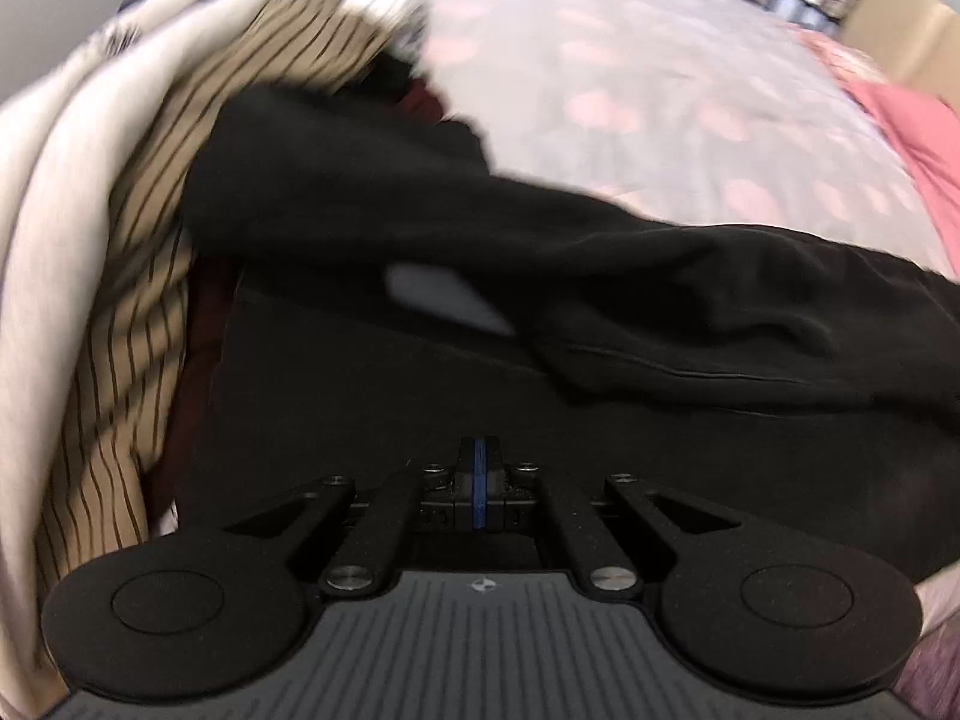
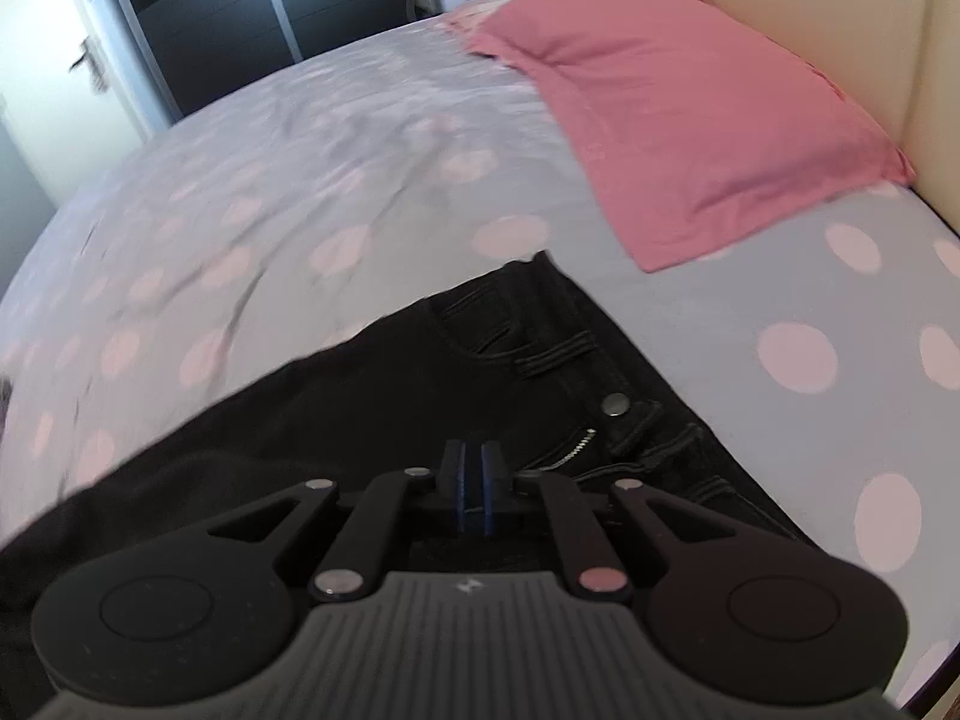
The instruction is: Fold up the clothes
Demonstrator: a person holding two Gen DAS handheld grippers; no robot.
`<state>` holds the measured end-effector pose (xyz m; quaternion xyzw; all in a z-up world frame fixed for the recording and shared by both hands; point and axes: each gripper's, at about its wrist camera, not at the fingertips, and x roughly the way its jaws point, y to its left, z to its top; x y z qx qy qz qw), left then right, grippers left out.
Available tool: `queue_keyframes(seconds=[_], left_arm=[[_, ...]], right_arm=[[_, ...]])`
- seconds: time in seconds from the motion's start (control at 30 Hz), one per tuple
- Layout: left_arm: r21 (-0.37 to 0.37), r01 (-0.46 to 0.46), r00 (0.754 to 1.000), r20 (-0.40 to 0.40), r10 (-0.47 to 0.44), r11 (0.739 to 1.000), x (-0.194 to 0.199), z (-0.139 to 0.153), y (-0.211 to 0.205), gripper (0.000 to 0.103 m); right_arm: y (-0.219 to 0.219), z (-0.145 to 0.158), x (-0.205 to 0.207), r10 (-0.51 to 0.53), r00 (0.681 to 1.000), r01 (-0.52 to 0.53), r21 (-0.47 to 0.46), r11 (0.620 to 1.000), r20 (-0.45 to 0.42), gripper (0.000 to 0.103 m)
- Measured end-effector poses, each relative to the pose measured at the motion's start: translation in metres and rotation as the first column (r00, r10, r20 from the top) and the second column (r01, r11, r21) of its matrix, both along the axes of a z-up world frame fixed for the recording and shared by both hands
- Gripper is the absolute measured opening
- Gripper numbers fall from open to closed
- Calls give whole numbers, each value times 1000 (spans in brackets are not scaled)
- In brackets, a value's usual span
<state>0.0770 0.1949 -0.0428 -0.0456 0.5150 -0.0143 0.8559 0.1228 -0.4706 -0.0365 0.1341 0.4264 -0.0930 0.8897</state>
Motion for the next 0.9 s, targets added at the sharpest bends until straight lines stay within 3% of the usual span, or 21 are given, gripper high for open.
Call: queue_keyframes(seconds=[0.13,0.2,0.23,0.3,0.4,0.47,0.5,0.57,0.6,0.67,0.7,0.77,0.83,0.9], left_arm=[[184,128,984,100,-148,975,0,14,-19,0],[289,192,962,133,-238,938,4,16,-31,4],[356,230,944,143,-296,906,6,15,-38,11],[490,291,901,148,-407,822,8,11,-52,23],[656,389,828,59,-557,647,12,-8,-68,28],[717,453,785,-39,-618,530,19,-23,-74,38],[736,475,769,-81,-634,482,22,-30,-75,43],[781,485,743,-131,-656,394,27,-41,-76,43],[794,481,742,-143,-655,371,31,-45,-75,43],[790,488,747,-157,-646,371,41,-46,-75,40],[779,497,750,-163,-642,382,46,-46,-75,32],[766,510,754,-178,-632,392,53,-47,-75,27],[761,524,754,-207,-623,381,60,-48,-76,18],[751,529,766,-222,-604,395,68,-48,-77,14]], right_arm=[[17,-4,10,68,997,-69,-33,997,-19,27],[21,-4,14,95,995,-95,-35,995,-13,27],[23,-4,16,106,994,-106,-45,993,-11,27],[27,-4,19,123,992,-124,-67,990,-12,30],[27,-8,22,129,991,-130,-82,988,-26,33],[25,-12,26,129,991,-131,-80,988,-37,33],[25,-13,28,134,990,-137,-85,987,-41,35],[24,-15,32,164,985,-168,-112,979,-46,39],[25,-16,35,188,981,-193,-132,972,-50,43],[25,-19,43,258,964,-266,-190,945,-70,45],[23,-20,48,290,953,-302,-220,927,-86,45],[18,-21,61,345,931,-366,-279,888,-124,45],[13,-21,77,406,895,-446,-355,822,-184,46],[10,-21,94,465,846,-534,-427,730,-261,47]])
